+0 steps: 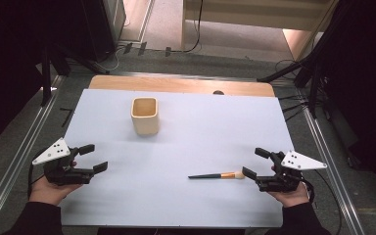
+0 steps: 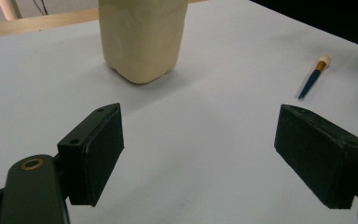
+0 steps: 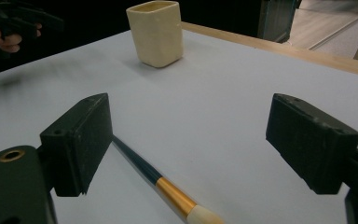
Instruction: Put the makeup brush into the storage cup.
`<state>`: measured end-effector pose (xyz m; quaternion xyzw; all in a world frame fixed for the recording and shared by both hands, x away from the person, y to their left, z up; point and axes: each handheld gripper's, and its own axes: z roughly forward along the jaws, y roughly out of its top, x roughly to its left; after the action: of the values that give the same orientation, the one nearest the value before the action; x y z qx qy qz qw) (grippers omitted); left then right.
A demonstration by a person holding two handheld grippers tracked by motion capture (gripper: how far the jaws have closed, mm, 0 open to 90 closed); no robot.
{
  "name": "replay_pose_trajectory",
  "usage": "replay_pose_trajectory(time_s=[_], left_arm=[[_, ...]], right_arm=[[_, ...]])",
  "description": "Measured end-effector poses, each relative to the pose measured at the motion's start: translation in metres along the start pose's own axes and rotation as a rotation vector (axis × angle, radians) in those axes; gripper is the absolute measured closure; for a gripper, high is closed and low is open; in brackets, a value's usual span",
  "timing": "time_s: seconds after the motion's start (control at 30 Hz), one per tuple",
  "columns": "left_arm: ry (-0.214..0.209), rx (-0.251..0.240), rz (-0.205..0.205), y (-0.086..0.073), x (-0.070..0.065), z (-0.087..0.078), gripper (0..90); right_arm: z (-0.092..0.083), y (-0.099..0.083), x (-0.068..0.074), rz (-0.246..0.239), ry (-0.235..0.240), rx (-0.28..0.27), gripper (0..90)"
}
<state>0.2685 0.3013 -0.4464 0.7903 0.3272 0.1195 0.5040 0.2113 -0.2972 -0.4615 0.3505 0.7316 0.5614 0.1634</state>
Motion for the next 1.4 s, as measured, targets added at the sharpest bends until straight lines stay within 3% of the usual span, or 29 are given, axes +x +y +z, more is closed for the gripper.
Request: replay_pose_trajectory(time_s=[0.37, 0.73, 1.4], left_arm=[[0.002, -0.023, -0.017, 0.0008, 0.0015, -0.0003, 16.9], [0.013, -0.026, -0.016, 0.0009, 0.0026, -0.0026, 17.1], [-0.001, -0.028, -0.025, 0.0002, 0.0045, -0.0024, 17.4]], right_arm=[[-0.0041, 0.0007, -0.0026, 0.001, 0.002, -0.026, 17.3], [-0.0028, 0.0008, -0.0037, 0.003, 0.026, -0.007, 18.6], [-0.0037, 0.001, -0.0035, -0.002, 0.025, -0.005, 18.6]])
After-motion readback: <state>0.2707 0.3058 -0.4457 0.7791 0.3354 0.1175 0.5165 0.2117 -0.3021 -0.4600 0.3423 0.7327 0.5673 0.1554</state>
